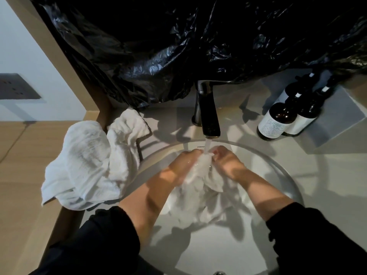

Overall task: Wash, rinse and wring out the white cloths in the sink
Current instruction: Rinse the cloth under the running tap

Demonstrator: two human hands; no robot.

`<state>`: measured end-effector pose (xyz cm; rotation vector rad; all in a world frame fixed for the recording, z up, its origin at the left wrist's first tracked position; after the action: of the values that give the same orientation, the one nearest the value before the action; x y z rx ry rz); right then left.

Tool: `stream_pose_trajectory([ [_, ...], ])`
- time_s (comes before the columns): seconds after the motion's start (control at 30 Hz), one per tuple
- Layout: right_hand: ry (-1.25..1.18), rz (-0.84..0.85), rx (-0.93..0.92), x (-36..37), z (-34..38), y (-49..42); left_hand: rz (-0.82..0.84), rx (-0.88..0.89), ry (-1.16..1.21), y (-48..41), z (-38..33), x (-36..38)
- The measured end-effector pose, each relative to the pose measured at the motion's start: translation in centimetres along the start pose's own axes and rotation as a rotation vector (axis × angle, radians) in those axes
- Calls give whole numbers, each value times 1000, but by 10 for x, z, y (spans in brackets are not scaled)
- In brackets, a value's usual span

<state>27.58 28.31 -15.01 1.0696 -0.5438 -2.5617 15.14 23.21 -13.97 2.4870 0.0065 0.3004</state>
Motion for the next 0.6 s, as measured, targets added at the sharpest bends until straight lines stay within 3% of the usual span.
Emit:
stream_pose_trajectory([
  [0.13,-399,302,46,28,-10,-1,-25,134,-70,-5,-17,-10],
  [0.27,-552,526,-63,58,3,24,-242,310,-74,-9,-39,-34],
  [0.4,-783,338,-50,30,15,27,-319,292,-154,-9,-31,-47],
  [0.5,-957,266,-11,16,20,26,-181,199,-46,-4,1,-42],
  [0.6,-1096,333,34,8,24,37,54,128,44,-9,42,-23],
])
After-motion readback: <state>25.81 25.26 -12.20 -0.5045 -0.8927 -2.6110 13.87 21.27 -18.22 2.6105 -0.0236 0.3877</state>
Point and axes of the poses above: each hand's wrist, its own y-axis away from the middle knuckle, its own x-axis out of the palm, z = x × y, the point moved 10 cm from there along -y, towards the middle knuckle, and after that the axes turned 6 degrees about y, right-handed, at the moved point
